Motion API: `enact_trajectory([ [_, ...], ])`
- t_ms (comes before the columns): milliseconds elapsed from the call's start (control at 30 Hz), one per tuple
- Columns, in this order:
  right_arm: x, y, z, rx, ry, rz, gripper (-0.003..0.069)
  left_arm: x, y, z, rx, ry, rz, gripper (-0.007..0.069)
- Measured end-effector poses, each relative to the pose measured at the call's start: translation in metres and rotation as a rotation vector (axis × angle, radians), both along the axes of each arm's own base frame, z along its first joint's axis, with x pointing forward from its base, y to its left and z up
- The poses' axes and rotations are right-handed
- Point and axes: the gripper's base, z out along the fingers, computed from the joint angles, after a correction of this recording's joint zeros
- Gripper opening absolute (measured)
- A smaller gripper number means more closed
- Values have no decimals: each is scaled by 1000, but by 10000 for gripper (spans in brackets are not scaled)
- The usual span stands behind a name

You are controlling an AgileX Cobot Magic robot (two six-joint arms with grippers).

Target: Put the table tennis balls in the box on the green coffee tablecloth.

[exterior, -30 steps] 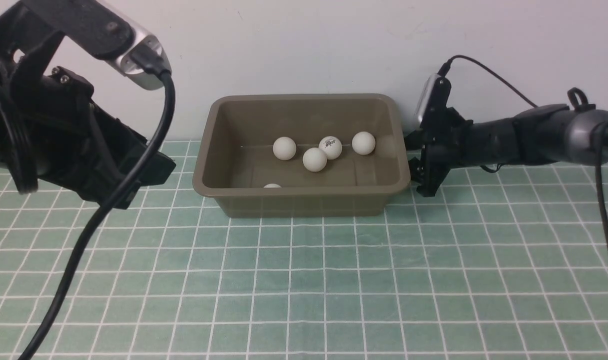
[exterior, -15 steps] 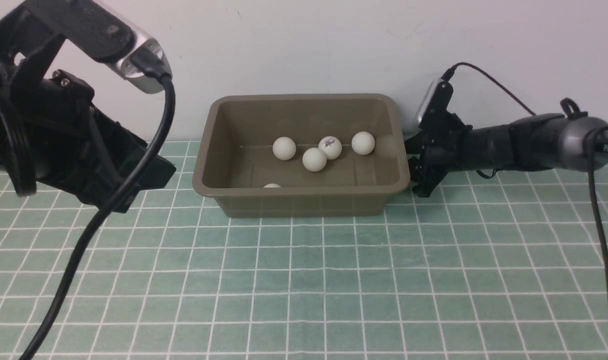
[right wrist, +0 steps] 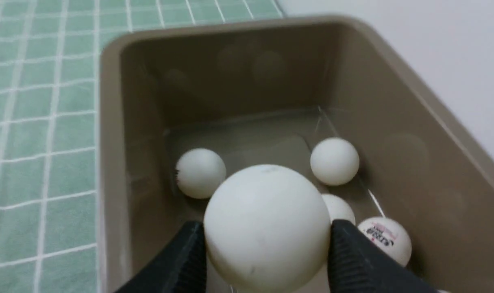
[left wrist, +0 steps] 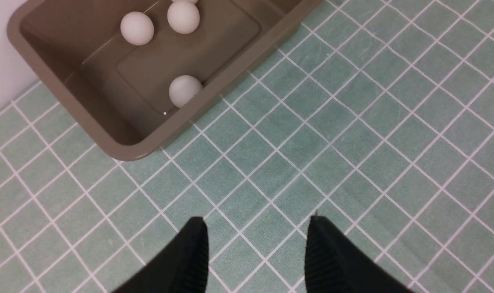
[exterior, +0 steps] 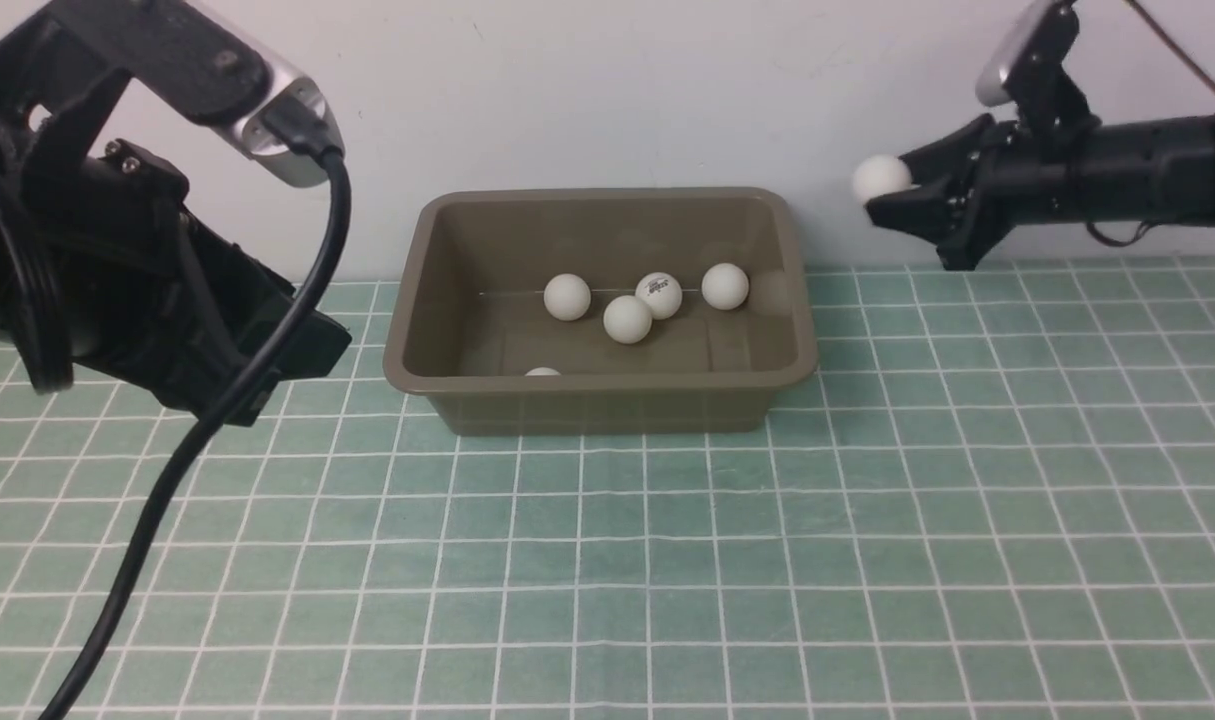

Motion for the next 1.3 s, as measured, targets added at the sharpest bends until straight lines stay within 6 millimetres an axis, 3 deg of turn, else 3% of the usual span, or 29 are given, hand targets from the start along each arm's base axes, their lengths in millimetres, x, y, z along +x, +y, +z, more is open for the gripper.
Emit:
enact_trajectory([
  [167,6,23,-10,-56,20,-146,353,0,0,0,0,0,0,300],
  [300,10,24,-17,-52,52,-213,358,0,0,0,-6,1,-1,300],
  [433,17,21,-21,9,127,-344,409,0,-2,1,-22,5,-3,300],
  [633,23,17,-12,102,158,-477,465,-1,-4,2,-50,11,-7,300],
  [800,23,3,24,131,56,-544,465,-1,-4,2,-51,11,-7,300],
  [967,13,-40,95,167,-133,-678,463,-1,-4,2,-51,11,-7,300],
  [1033,8,-54,113,178,-179,-712,463,-1,-4,2,-51,11,-7,300],
  [1233,-31,-104,190,242,-326,-792,463,-1,-4,2,-52,9,-6,300],
  [1300,-45,-110,207,253,-349,-782,463,-1,-4,2,-52,8,-6,300],
])
